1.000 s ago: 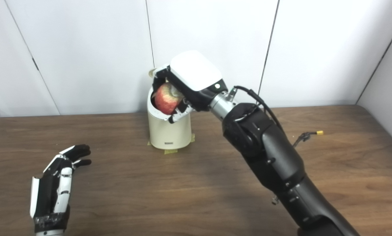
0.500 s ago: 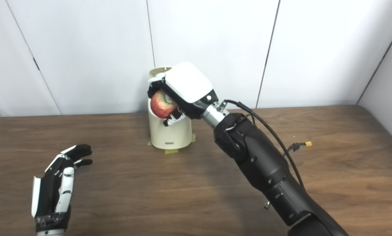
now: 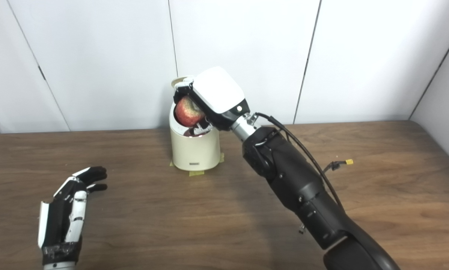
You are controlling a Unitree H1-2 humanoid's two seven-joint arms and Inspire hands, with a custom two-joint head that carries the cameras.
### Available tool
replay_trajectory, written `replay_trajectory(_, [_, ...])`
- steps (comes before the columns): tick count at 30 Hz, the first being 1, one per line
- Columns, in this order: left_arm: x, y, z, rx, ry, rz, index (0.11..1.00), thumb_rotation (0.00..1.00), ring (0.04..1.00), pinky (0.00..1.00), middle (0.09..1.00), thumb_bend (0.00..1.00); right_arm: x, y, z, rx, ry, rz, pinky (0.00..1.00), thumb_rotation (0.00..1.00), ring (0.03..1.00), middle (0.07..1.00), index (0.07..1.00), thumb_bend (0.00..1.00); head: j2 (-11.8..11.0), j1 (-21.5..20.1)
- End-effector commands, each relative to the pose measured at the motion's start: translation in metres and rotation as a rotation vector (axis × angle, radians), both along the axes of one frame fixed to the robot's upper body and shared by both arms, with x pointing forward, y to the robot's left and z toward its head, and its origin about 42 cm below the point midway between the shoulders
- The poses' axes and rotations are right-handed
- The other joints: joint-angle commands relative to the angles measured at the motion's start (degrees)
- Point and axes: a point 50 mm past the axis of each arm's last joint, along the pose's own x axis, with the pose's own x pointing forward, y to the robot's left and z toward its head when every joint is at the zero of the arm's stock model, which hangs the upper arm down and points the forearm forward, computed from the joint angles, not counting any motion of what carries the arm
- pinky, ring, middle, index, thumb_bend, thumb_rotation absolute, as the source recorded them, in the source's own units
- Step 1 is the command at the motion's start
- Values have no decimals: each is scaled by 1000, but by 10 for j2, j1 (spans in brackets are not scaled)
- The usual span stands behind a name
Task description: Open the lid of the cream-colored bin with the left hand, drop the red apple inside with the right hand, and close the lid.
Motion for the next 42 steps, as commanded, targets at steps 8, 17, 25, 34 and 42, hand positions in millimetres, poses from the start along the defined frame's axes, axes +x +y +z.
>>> replay_trajectory(8, [-14,-14,-13,-20,43,12,691,747,731,643,724,106,9,8,36,50,-85,-18,355,0,474,549,430,495,0,0])
replay_trajectory(17, [-14,-13,-14,-12,33,7,690,734,725,633,722,91,12,8,32,47,-85,-24,358,0,475,542,422,496,0,0])
replay_trajectory(25, [-14,-13,-14,-36,41,8,691,719,730,644,723,106,14,4,23,19,-158,32,367,0,483,534,417,496,-1,0])
replay_trajectory(34, [-14,-13,-13,-28,37,8,692,727,730,648,723,103,20,1,16,11,-187,43,374,0,485,531,416,496,-1,0])
replay_trajectory(42, [-14,-13,-13,-28,34,7,690,731,728,645,722,105,22,1,12,13,-193,28,367,0,483,541,423,495,-1,0])
